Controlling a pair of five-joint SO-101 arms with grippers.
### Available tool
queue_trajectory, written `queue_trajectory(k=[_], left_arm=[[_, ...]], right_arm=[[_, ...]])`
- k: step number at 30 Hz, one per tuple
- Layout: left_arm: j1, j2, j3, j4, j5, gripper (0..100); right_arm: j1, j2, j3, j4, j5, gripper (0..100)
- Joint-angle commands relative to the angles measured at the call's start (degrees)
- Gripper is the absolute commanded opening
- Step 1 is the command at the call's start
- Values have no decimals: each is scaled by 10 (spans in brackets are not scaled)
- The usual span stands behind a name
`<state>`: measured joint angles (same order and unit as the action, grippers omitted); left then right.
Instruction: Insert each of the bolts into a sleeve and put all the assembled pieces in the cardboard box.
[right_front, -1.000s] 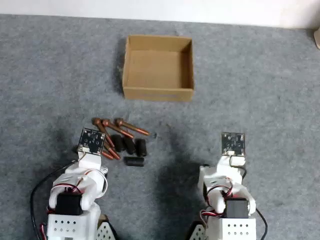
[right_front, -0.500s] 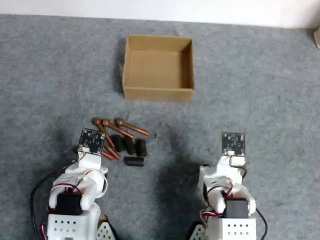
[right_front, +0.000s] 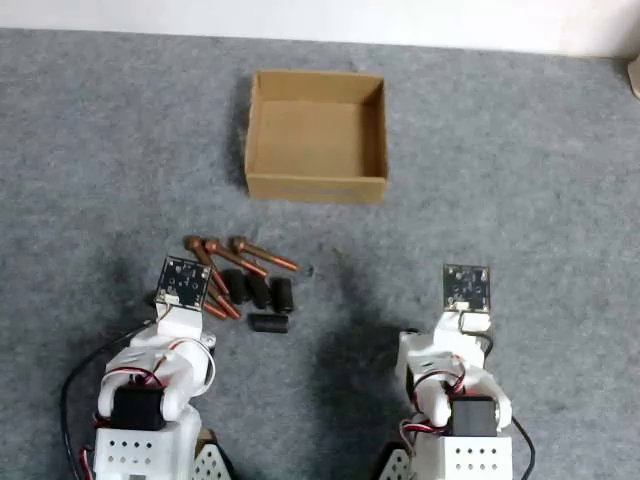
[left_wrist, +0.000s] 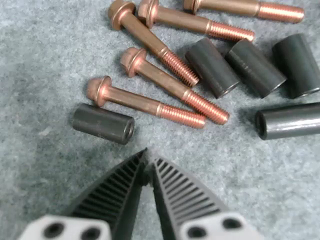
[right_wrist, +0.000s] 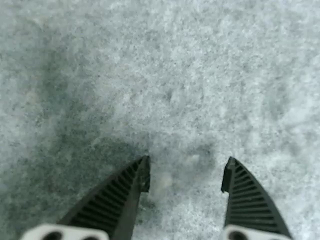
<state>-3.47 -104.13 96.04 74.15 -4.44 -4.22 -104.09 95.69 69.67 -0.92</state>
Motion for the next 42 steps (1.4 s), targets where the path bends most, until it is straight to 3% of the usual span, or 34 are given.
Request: queue_trajectory(k=[1, 5, 18, 22, 30, 33, 37, 42], left_arm=[[9, -1, 11, 3, 1, 6], [22, -2, 11, 3, 4, 6], [200, -2, 11, 9, 0, 7], [124, -2, -29, 27, -2, 7], [-285, -4, -108, 11, -1, 7], [-375, -4, -138, -49, -13, 7], [-348, 0, -226, -88, -20, 7], [-205, 36, -298, -76, -80, 7]], right_arm=[[0, -3, 77, 5, -4, 224], [0, -3, 77, 5, -4, 224], [-85, -3, 77, 8, -6, 224], [-55, -3, 76, 16, -6, 224], [80, -3, 76, 15, -6, 224], [87, -3, 76, 15, -6, 224], [87, -3, 76, 15, -6, 224], [87, -3, 76, 15, -6, 224]])
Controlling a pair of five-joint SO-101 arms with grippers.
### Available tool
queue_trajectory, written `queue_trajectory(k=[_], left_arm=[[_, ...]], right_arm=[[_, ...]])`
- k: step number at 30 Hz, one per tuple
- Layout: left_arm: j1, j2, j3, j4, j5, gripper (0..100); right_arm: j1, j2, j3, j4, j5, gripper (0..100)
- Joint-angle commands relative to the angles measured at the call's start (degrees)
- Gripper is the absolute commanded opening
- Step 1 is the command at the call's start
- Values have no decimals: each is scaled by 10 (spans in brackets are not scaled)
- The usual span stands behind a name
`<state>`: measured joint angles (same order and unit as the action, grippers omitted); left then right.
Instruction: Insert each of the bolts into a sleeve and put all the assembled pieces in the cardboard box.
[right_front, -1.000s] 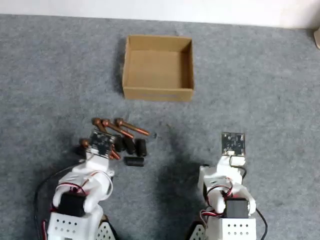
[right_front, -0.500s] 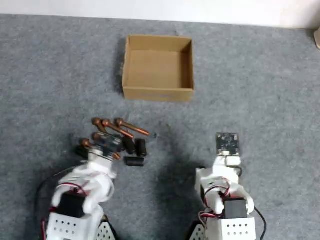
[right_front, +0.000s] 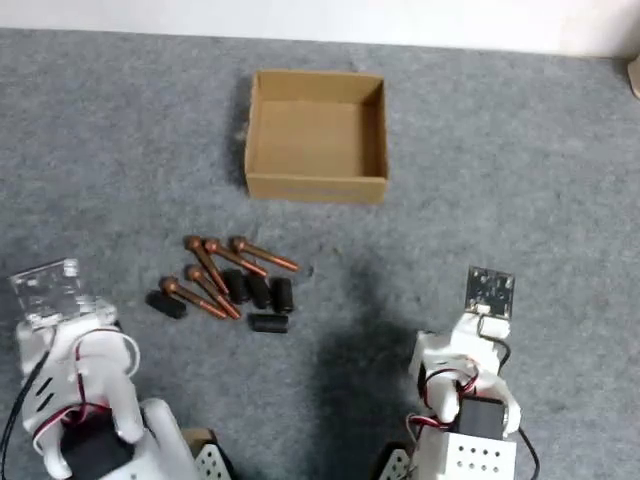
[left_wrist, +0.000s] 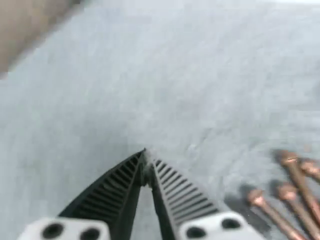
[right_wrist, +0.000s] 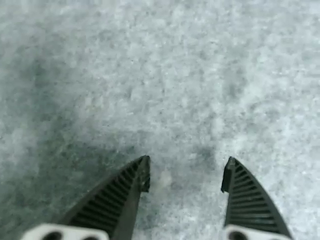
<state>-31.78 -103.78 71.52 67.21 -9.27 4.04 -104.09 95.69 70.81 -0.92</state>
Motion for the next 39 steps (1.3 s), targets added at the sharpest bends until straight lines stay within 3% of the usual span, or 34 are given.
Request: queue_trajectory(k=[1, 4, 9, 13, 17, 19, 25, 33, 37, 39], left_arm=[[95, 65, -59, -6, -43, 7], [109, 224, -93, -25, -30, 7], [109, 583, -206, -65, 62, 7], [129, 789, -348, -15, 127, 7], [195, 909, -425, 47, 189, 7], [223, 949, -430, 50, 215, 7], [226, 967, -405, 8, 178, 7], [218, 912, -388, 2, 178, 7], [211, 906, -372, -2, 178, 6], [211, 905, -371, 1, 178, 6]], right_arm=[[5, -3, 76, 3, -6, 224], [5, -3, 76, 3, -6, 224], [5, -3, 76, 3, -4, 224], [5, -3, 76, 3, -4, 224], [4, -3, 76, 3, -6, 224], [4, -3, 76, 3, -6, 224], [4, -3, 76, 0, -6, 224], [45, -3, 75, -155, 1, 224], [8, -1, 71, -185, 125, 224], [-40, 3, 56, -189, 135, 224]])
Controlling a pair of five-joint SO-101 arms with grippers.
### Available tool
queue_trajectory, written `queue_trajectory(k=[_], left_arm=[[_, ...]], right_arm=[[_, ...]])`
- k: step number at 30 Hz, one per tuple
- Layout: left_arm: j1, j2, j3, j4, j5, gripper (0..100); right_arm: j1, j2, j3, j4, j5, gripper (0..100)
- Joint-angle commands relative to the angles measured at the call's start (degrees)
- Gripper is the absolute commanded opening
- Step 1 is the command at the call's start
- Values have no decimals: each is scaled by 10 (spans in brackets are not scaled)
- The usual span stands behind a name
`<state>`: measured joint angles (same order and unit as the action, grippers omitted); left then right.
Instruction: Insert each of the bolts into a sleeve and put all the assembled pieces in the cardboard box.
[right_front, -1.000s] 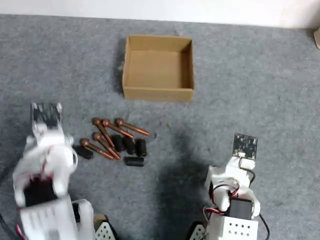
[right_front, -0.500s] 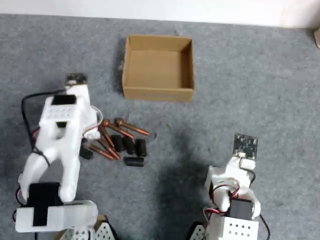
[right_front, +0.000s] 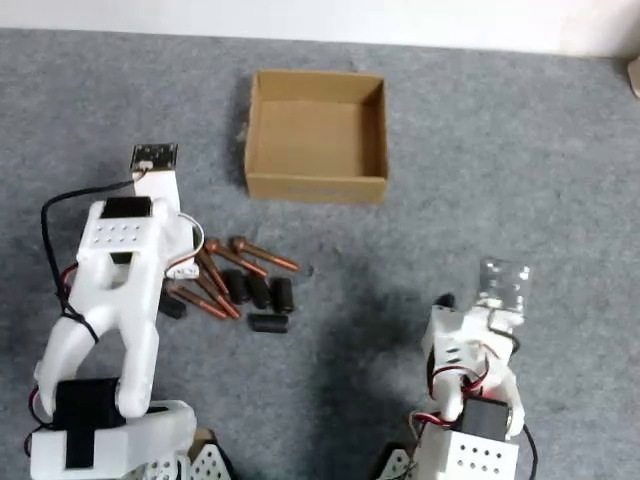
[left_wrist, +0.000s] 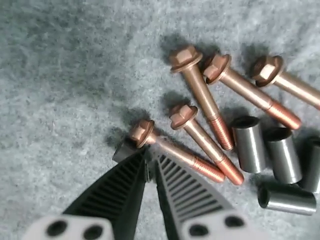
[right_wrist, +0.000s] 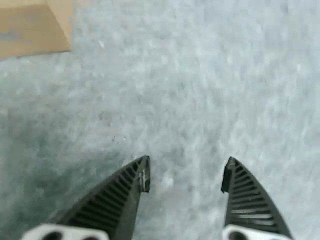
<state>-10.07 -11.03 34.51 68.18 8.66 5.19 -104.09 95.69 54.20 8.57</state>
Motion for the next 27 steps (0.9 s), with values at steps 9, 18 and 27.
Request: queue_trajectory(k=[9, 18, 27], left_arm=[[-5, -18, 0, -11, -2, 6], [-7, -18, 7, -32, -2, 6], [-13, -18, 11, -43, -2, 6]], right_arm=[[-211, 83, -125, -22, -39, 224], [-349, 595, -406, -85, -146, 224], [-516, 940, -637, -87, -324, 226]])
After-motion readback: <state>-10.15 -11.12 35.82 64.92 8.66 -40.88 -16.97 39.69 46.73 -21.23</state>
